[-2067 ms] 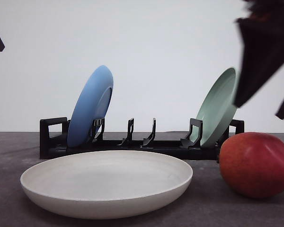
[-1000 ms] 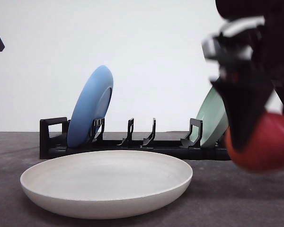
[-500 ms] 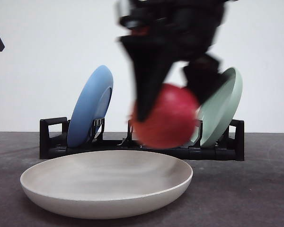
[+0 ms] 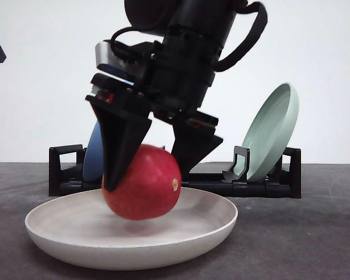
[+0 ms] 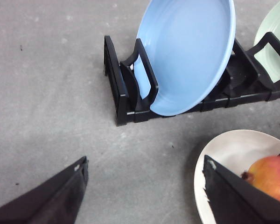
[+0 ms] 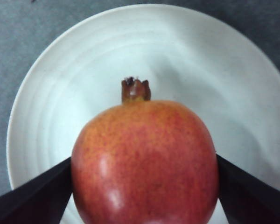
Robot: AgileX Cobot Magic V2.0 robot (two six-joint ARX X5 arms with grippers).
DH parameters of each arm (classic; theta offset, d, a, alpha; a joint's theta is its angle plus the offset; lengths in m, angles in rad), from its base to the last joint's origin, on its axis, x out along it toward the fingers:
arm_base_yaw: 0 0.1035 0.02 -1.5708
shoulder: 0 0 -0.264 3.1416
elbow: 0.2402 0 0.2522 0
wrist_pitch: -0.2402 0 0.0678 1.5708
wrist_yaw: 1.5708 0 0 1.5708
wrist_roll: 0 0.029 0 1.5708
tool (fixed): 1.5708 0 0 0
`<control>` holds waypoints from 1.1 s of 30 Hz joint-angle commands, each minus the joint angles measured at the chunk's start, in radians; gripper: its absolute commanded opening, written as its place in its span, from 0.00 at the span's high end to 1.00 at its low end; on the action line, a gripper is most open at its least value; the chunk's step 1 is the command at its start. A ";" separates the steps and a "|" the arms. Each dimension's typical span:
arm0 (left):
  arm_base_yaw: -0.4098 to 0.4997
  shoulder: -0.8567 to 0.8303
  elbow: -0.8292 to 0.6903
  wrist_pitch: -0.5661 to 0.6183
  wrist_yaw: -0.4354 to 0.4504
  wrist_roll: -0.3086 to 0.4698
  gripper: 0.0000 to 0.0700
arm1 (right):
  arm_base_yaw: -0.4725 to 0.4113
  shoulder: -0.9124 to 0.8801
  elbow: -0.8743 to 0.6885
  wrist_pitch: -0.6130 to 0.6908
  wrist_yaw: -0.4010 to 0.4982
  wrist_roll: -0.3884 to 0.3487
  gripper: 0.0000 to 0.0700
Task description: Place pomegranate in white plate
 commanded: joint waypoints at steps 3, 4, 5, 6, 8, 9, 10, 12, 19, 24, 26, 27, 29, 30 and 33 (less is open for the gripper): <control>-0.002 0.004 0.008 0.017 0.001 -0.001 0.33 | 0.011 0.025 0.025 0.009 -0.001 0.015 0.25; -0.002 0.004 0.008 0.017 0.001 -0.001 0.33 | 0.011 0.025 0.025 0.011 -0.001 0.020 0.25; -0.002 0.004 0.008 0.017 0.001 -0.001 0.33 | 0.011 0.025 0.025 0.011 -0.002 0.028 0.25; -0.002 0.004 0.008 0.018 0.001 -0.001 0.33 | 0.010 0.025 0.025 0.008 -0.003 0.032 0.23; -0.002 0.004 0.008 0.018 0.001 -0.001 0.33 | 0.006 0.026 0.025 -0.003 0.001 0.031 0.22; -0.002 0.004 0.008 0.018 0.001 -0.001 0.33 | 0.006 0.027 0.025 -0.005 0.003 0.030 0.21; -0.002 0.004 0.008 0.018 0.001 -0.001 0.33 | 0.006 0.027 0.025 -0.004 0.002 0.029 0.21; -0.002 0.004 0.008 0.018 0.001 -0.001 0.33 | 0.007 0.027 0.025 0.001 0.002 0.030 0.15; -0.002 0.004 0.008 0.019 0.001 -0.001 0.33 | 0.003 0.024 0.025 0.002 -0.001 0.012 0.00; -0.002 0.004 0.008 0.019 0.001 -0.001 0.33 | 0.002 -0.036 0.001 0.061 0.002 -0.005 0.00; -0.002 0.004 0.008 0.019 0.001 -0.001 0.33 | -0.006 -0.093 -0.045 0.148 0.002 -0.005 0.01; -0.002 0.004 0.008 0.019 0.001 -0.001 0.33 | -0.012 -0.130 -0.079 0.202 0.002 -0.005 0.01; -0.002 0.004 0.008 0.020 0.001 -0.001 0.33 | -0.022 -0.200 -0.150 0.298 -0.001 -0.005 0.01; -0.002 0.005 0.008 0.022 0.001 -0.001 0.33 | -0.030 -0.237 -0.189 0.344 -0.005 -0.005 0.01; -0.002 0.005 0.008 0.034 0.001 -0.003 0.33 | -0.065 -0.344 -0.299 0.454 -0.048 -0.001 0.02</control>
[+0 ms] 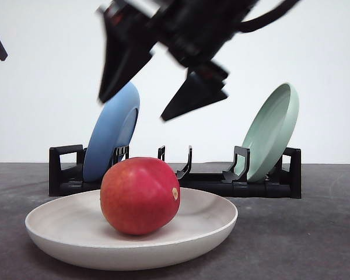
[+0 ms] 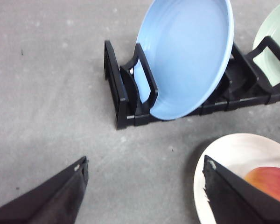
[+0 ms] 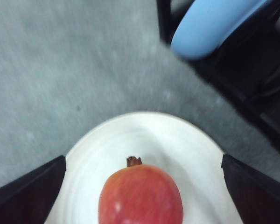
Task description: Place pomegranate in white plate
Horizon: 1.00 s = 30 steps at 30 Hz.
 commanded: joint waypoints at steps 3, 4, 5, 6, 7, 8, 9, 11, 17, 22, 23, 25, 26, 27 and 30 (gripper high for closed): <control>-0.002 0.005 0.008 0.023 0.001 -0.004 0.33 | -0.051 -0.102 -0.113 0.070 -0.055 0.012 0.06; -0.002 0.005 0.008 0.022 0.001 -0.004 0.33 | -0.074 -0.133 -0.139 0.072 -0.069 0.018 0.07; -0.002 0.005 0.008 0.021 0.001 -0.004 0.33 | -0.098 -0.162 -0.162 0.071 -0.083 0.022 0.07; -0.002 0.005 0.008 0.021 0.001 -0.004 0.33 | -0.122 -0.186 -0.182 0.069 -0.096 0.023 0.07; -0.002 0.005 0.008 0.021 0.001 -0.004 0.33 | -0.146 -0.211 -0.201 0.066 -0.108 0.024 0.07; -0.002 0.005 0.008 0.021 0.001 -0.004 0.33 | -0.173 -0.238 -0.222 0.065 -0.121 0.025 0.07; -0.002 0.005 0.008 0.020 0.001 -0.004 0.33 | -0.198 -0.262 -0.238 0.058 -0.125 0.027 0.07; -0.002 0.005 0.008 0.018 0.001 -0.004 0.33 | -0.252 -0.309 -0.270 0.038 -0.129 0.027 0.07; -0.002 0.005 0.008 0.012 0.001 -0.004 0.33 | -0.415 -0.437 -0.369 -0.020 -0.147 0.023 0.07; -0.002 0.005 0.008 0.003 0.001 -0.004 0.33 | -0.542 -0.518 -0.428 -0.068 -0.146 0.019 0.07; -0.002 0.005 0.008 -0.002 0.001 -0.004 0.33 | -0.566 -0.530 -0.436 -0.074 -0.144 0.016 0.07; -0.002 0.005 0.008 -0.012 0.001 -0.004 0.33 | -0.605 -0.541 -0.445 -0.080 -0.131 0.015 0.07; -0.002 0.005 0.008 -0.016 0.001 -0.004 0.33 | -0.621 -0.542 -0.445 -0.083 -0.119 0.015 0.07; -0.002 0.005 0.008 -0.021 0.001 -0.004 0.33 | -0.632 -0.542 -0.445 -0.084 -0.111 0.015 0.07; -0.002 0.005 0.009 -0.029 0.001 -0.002 0.33 | -0.651 -0.542 -0.445 -0.087 -0.085 0.015 0.07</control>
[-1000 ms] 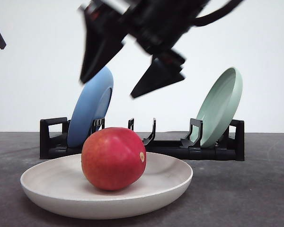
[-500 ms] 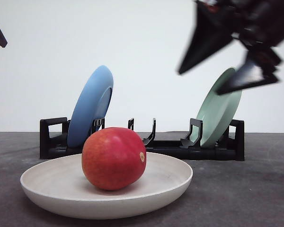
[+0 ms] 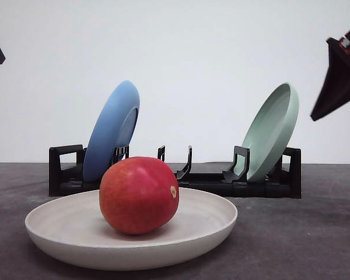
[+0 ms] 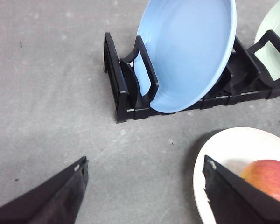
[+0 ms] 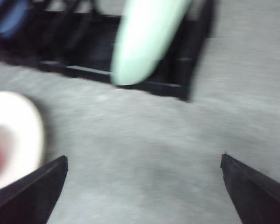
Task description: Place pomegranate in white plate
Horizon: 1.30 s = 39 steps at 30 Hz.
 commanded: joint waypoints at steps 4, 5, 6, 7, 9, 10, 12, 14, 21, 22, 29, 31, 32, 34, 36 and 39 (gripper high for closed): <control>-0.003 0.005 0.009 -0.004 0.002 -0.001 0.78 | -0.003 0.002 0.000 -0.002 0.026 0.002 0.59; -0.004 0.005 0.009 -0.004 0.002 -0.002 0.95 | -0.003 0.003 0.000 -0.003 0.026 0.003 0.90; -0.004 0.005 0.009 -0.001 0.002 -0.001 0.99 | -0.003 0.003 0.000 -0.003 0.027 0.003 0.97; -0.004 0.005 0.009 0.002 0.002 0.000 0.98 | -0.003 0.003 0.000 -0.003 0.026 0.003 0.97; -0.004 0.005 0.009 0.003 0.002 0.000 0.98 | -0.003 0.003 0.000 -0.002 0.025 0.003 0.98; -0.003 0.005 0.009 0.002 0.002 0.000 0.98 | -0.003 0.003 0.000 -0.001 0.025 0.003 0.98; -0.003 0.005 0.009 0.003 0.002 0.000 0.98 | -0.003 0.003 0.000 -0.001 0.025 0.003 0.98; -0.003 0.005 0.009 0.003 0.002 0.000 0.98 | -0.003 0.003 0.000 -0.001 0.026 0.003 0.98; -0.003 0.005 0.009 0.002 0.002 0.000 0.98 | -0.003 0.003 0.000 -0.001 0.026 0.003 0.98; -0.003 0.004 0.009 0.002 0.002 0.000 0.98 | -0.003 0.003 0.000 -0.001 0.026 0.003 0.98; 0.018 -0.044 -0.053 0.060 0.002 0.053 0.98 | -0.003 0.003 0.000 -0.001 0.026 0.003 0.98; 0.047 -0.095 -0.133 0.163 0.001 0.056 0.98 | -0.002 0.003 0.000 -0.001 0.026 0.003 0.98; 0.063 -0.124 -0.176 0.216 0.001 0.056 0.98 | -0.002 0.003 0.000 -0.001 0.026 0.003 0.98; 0.097 -0.194 -0.268 0.317 0.001 0.056 0.98 | -0.002 0.003 0.000 -0.001 0.026 0.003 0.98; 0.128 -0.267 -0.350 0.385 -0.001 0.056 0.98 | -0.003 0.003 0.000 -0.001 0.026 0.003 0.98; 0.173 -0.376 -0.449 0.425 -0.006 0.057 0.98 | -0.002 0.003 0.000 -0.001 0.026 0.003 0.98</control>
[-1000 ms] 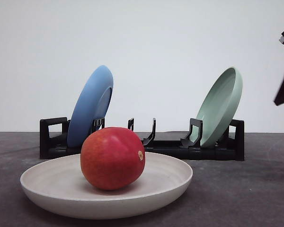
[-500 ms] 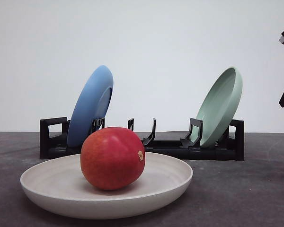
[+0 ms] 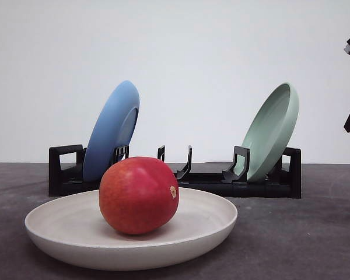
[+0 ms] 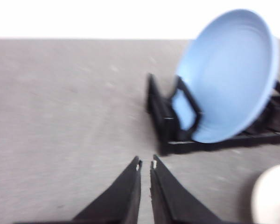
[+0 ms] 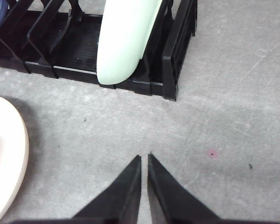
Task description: Place pomegranate in white plate
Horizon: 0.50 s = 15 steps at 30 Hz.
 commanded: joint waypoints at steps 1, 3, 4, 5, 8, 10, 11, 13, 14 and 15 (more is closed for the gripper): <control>0.020 -0.052 -0.040 0.015 -0.005 0.012 0.98 | 0.002 0.003 0.000 0.006 0.000 0.003 0.98; 0.039 -0.114 -0.082 0.010 -0.005 0.011 0.98 | 0.002 0.003 0.000 0.006 0.000 0.003 0.98; 0.048 -0.146 -0.102 0.007 -0.005 0.011 0.98 | 0.002 0.003 0.000 0.006 0.000 0.003 0.98; 0.054 -0.172 -0.119 0.007 -0.008 0.011 0.98 | 0.002 0.003 0.000 0.006 0.000 0.003 0.98; 0.064 -0.251 -0.169 0.007 -0.048 0.007 0.98 | 0.002 0.003 0.000 0.006 0.000 0.003 0.98; 0.069 -0.297 -0.202 0.009 -0.075 0.007 0.98 | 0.002 0.003 0.000 0.006 0.000 0.003 0.98; 0.072 -0.316 -0.217 0.008 -0.082 0.007 0.98 | 0.002 0.003 0.000 0.006 0.000 0.003 0.98; 0.073 -0.346 -0.243 0.008 -0.083 0.008 0.98 | 0.002 0.003 0.000 0.006 0.000 0.003 0.98; 0.073 -0.359 -0.255 0.008 -0.083 0.008 0.98 | 0.002 0.003 0.000 0.006 0.000 0.003 0.98; 0.072 -0.366 -0.259 -0.006 -0.085 0.008 0.98 | 0.002 0.003 0.000 0.006 0.000 0.003 0.98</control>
